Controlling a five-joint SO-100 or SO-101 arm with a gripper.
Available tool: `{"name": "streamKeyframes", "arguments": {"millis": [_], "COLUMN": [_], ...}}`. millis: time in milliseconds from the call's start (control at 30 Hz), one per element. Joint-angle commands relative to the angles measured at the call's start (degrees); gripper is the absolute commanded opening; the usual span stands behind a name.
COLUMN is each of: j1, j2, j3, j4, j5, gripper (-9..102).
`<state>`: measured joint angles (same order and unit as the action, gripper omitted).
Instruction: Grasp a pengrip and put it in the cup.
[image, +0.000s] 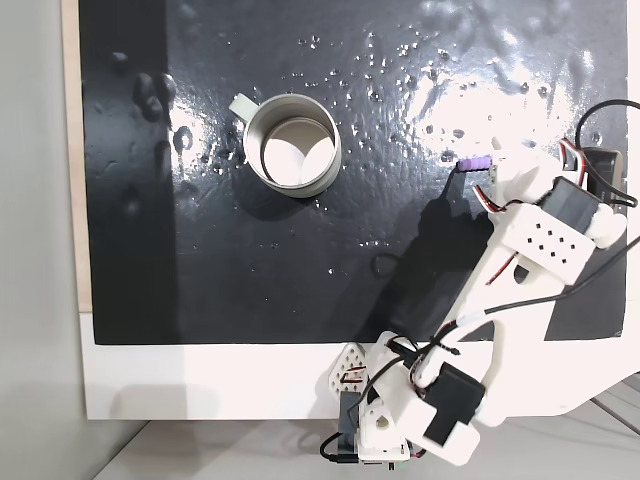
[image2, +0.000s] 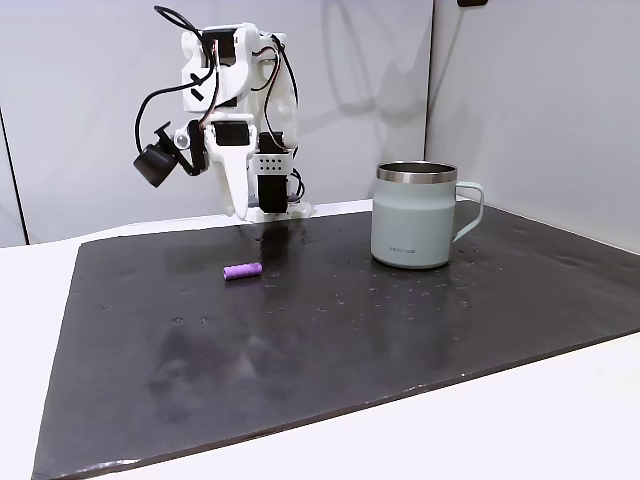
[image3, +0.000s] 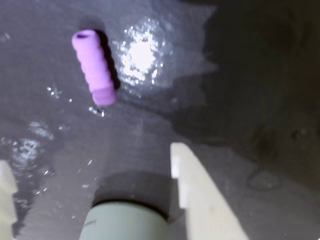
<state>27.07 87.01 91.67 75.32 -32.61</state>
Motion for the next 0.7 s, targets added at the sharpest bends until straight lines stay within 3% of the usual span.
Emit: {"name": "streamKeyframes", "arguments": {"millis": [0,467,667], "j1": [0.26,-0.70,-0.97], "j2": [-1.93,-19.42,-23.29], "j3": [-0.53,-13.10,-15.38], "j4": [-3.69,-2.46,-2.11], "j5": [-1.76,-0.97,-0.62], "gripper": [31,27,17]}}
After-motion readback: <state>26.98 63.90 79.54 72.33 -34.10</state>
